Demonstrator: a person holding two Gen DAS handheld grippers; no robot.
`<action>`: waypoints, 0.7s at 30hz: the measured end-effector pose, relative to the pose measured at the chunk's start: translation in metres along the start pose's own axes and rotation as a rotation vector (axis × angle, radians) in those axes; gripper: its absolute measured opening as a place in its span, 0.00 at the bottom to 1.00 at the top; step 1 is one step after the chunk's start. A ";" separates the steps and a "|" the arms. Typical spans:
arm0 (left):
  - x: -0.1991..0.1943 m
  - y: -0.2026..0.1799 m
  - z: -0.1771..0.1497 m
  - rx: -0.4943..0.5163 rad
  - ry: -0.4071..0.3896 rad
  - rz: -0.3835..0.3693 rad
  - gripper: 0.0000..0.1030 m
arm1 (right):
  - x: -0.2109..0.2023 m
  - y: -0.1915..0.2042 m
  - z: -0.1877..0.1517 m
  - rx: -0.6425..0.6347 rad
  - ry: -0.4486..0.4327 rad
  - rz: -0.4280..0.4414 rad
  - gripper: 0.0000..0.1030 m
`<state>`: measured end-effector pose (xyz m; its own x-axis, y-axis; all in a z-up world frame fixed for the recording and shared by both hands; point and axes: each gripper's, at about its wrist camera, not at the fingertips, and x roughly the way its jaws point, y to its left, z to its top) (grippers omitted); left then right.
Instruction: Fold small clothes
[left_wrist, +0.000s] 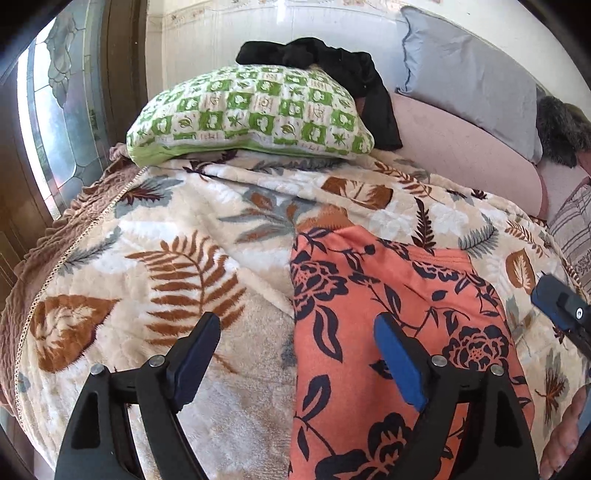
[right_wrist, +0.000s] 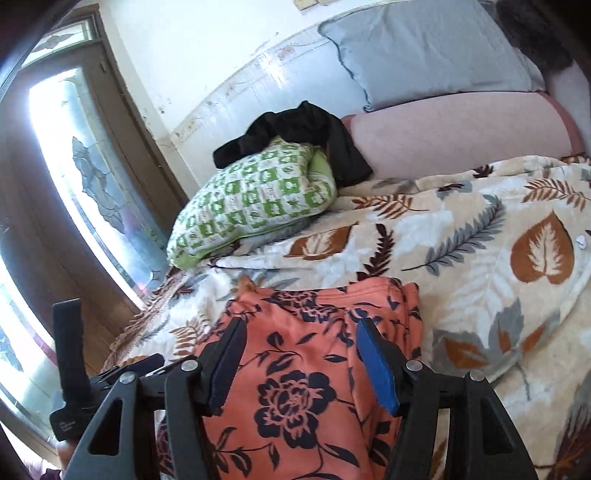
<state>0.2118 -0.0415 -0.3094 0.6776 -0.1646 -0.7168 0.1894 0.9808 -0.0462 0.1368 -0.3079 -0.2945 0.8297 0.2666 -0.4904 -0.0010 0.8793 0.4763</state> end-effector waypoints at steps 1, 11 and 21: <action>0.001 0.002 0.001 -0.003 0.000 0.020 0.84 | 0.007 -0.001 0.002 0.019 0.045 0.034 0.63; 0.026 0.006 -0.007 0.022 0.098 0.082 0.84 | 0.049 -0.025 -0.018 0.131 0.270 -0.060 0.47; 0.038 0.001 -0.005 0.022 0.129 0.050 0.85 | 0.084 -0.021 0.017 0.108 0.303 -0.036 0.49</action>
<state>0.2345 -0.0467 -0.3401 0.5898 -0.0997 -0.8014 0.1744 0.9847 0.0058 0.2156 -0.3103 -0.3330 0.6238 0.3560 -0.6958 0.0979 0.8477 0.5214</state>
